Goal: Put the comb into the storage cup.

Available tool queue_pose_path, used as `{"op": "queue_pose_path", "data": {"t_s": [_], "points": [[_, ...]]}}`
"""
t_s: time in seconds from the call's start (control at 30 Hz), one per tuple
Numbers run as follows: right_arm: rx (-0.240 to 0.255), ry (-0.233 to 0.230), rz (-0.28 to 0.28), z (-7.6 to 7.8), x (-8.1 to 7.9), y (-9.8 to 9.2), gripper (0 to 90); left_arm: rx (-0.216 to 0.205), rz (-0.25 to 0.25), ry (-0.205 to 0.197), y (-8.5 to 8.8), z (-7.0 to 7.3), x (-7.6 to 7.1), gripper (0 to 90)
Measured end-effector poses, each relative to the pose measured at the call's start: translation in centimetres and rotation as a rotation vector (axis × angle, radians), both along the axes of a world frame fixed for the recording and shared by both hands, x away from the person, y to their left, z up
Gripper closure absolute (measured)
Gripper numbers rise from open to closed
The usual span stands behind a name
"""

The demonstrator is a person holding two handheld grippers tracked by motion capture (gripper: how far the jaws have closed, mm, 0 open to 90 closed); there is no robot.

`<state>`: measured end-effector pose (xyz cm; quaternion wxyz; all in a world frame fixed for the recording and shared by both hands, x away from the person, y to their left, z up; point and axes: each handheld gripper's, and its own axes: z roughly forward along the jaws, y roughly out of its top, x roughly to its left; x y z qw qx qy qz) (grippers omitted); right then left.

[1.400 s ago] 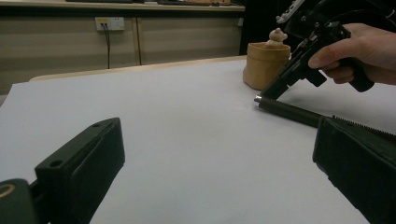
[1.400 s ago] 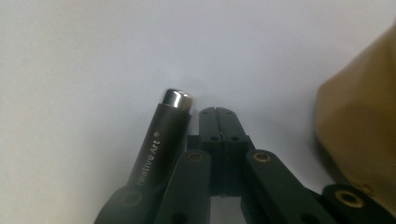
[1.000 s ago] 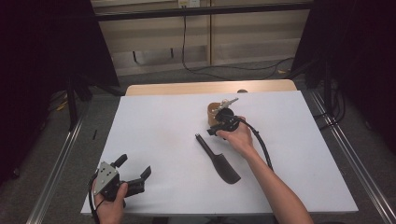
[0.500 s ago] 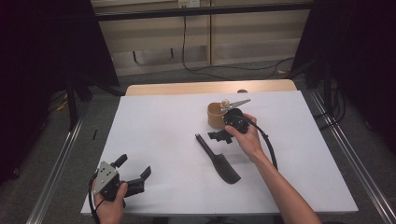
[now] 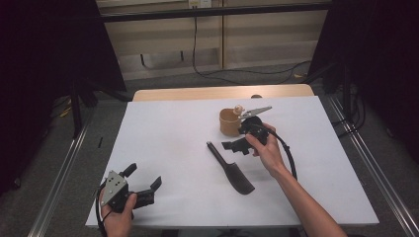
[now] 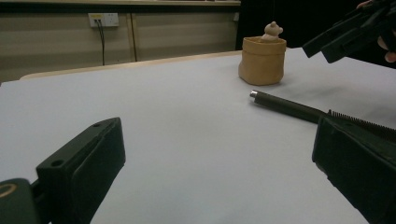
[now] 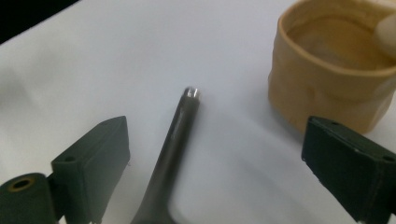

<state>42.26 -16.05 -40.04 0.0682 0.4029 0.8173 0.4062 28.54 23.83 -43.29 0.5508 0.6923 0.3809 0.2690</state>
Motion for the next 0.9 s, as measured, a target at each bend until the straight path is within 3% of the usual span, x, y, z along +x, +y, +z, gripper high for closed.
{"op": "queue_pose_path", "data": {"t_s": [0.13, 0.3, 0.37, 0.57, 0.73, 0.8, 0.83, 0.9], "points": [[-0.029, 0.063, 0.005, -0.4, -0.6, 0.1, 6.8, 0.002, 0.0, 0.0, 0.0, 0.0, 0.0, 2.8], [-0.045, 0.094, 0.073, -0.5, -1.2, 1.1, 5.1, 0.006, 0.0, 0.0, 0.0, 0.0, 0.0, 2.8], [-0.072, 0.091, 0.075, -0.5, -1.1, 1.5, 6.8, 0.004, -0.001, 0.001, 0.0, 0.0, 0.0, 2.8], [-0.145, 0.151, 0.113, -0.7, -0.5, 3.1, 8.5, 0.002, -0.007, 0.004, 0.1, 0.0, 0.0, 2.8], [-0.19, 0.188, 0.102, -0.8, -0.1, 4.3, 12.9, 0.001, -0.008, 0.004, 0.0, 0.0, 0.0, 2.8], [-0.197, 0.157, 0.102, -0.7, -0.2, 4.6, 18.5, -0.003, -0.005, 0.003, 0.0, 0.0, 0.0, 2.8], [-0.197, 0.152, 0.098, -0.7, -0.2, 4.8, 16.8, -0.004, -0.003, 0.002, 0.0, 0.0, 0.0, 2.8], [-0.207, 0.176, 0.087, -0.7, -0.2, 5.1, 16.2, -0.003, -0.004, 0.004, 0.0, 0.0, 0.0, 2.8]]}}
